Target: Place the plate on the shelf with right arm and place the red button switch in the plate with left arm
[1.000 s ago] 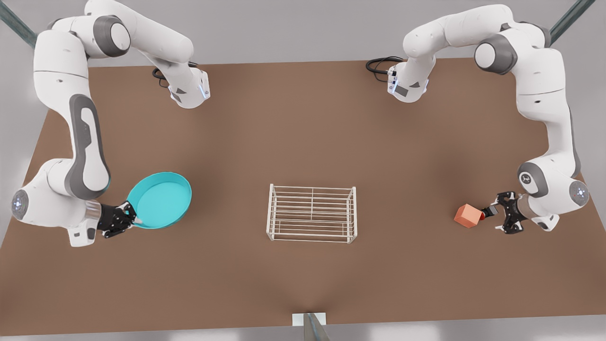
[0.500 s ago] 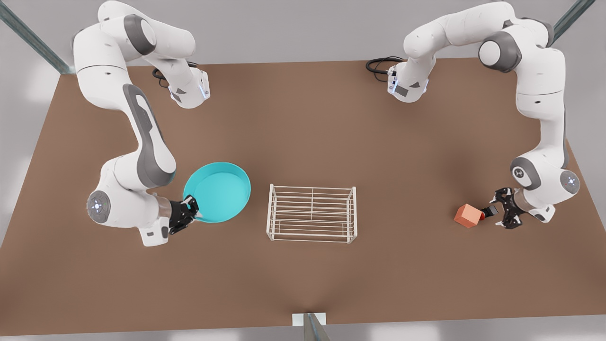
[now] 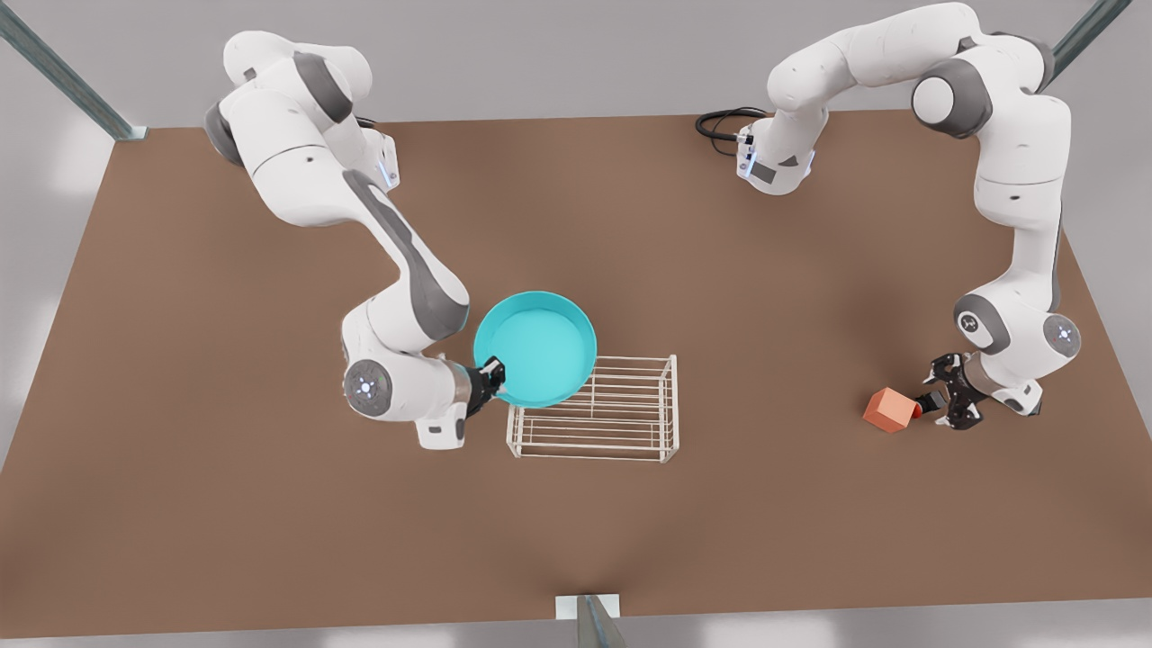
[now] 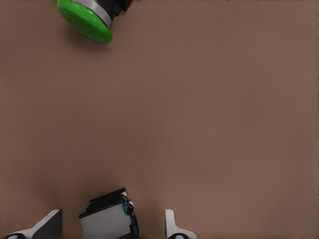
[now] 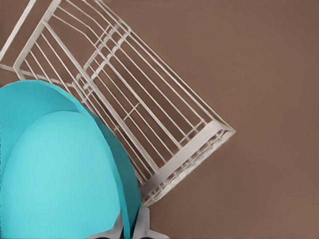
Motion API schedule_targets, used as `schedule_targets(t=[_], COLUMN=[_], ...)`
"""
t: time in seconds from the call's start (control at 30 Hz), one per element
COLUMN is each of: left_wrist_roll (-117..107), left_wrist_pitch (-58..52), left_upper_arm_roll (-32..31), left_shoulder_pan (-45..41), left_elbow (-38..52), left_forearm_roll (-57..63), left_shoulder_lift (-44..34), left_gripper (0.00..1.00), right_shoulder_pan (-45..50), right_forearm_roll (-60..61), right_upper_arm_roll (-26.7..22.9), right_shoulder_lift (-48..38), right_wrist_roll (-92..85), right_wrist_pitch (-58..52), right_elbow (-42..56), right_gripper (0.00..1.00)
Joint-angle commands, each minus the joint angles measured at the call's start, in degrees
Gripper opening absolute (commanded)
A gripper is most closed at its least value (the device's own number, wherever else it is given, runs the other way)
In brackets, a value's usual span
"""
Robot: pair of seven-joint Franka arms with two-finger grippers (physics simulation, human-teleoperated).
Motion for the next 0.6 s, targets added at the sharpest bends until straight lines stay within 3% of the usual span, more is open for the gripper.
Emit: schedule_targets(t=[0.0,0.33,0.4,0.5,0.57], left_wrist_roll=[-0.2,-1.26,-2.13,-3.63,-3.72], left_wrist_pitch=[1.2,1.38,1.12,0.94,0.94], left_upper_arm_roll=[0.0,0.08,0.08,0.08,0.08], left_shoulder_pan=[0.0,-0.09,-0.18,-0.35,-0.44], left_elbow=[0.06,0.06,0.06,0.06,0.15], left_forearm_roll=[0.12,0.2,0.2,0.2,0.29], left_shoulder_lift=[0.02,0.11,-0.07,-0.24,-0.16], left_gripper=[1.0,1.0,0.92,0.57,0.54], right_shoulder_pan=[1.37,4.79,5.58,6.37,6.46], right_forearm_roll=[-0.13,1.89,1.89,1.98,2.07], right_upper_arm_roll=[-0.06,-0.23,-0.41,-0.06,0.03], right_shoulder_lift=[1.5,6.51,6.86,6.95,6.86], right_wrist_roll=[24.85,29.69,30.3,30.92,30.83], right_wrist_pitch=[3.39,12.1,13.07,14.56,14.91], right_elbow=[1.98,6.11,6.11,5.85,5.41], right_gripper=[0.17,0.17,0.17,0.18,0.19])
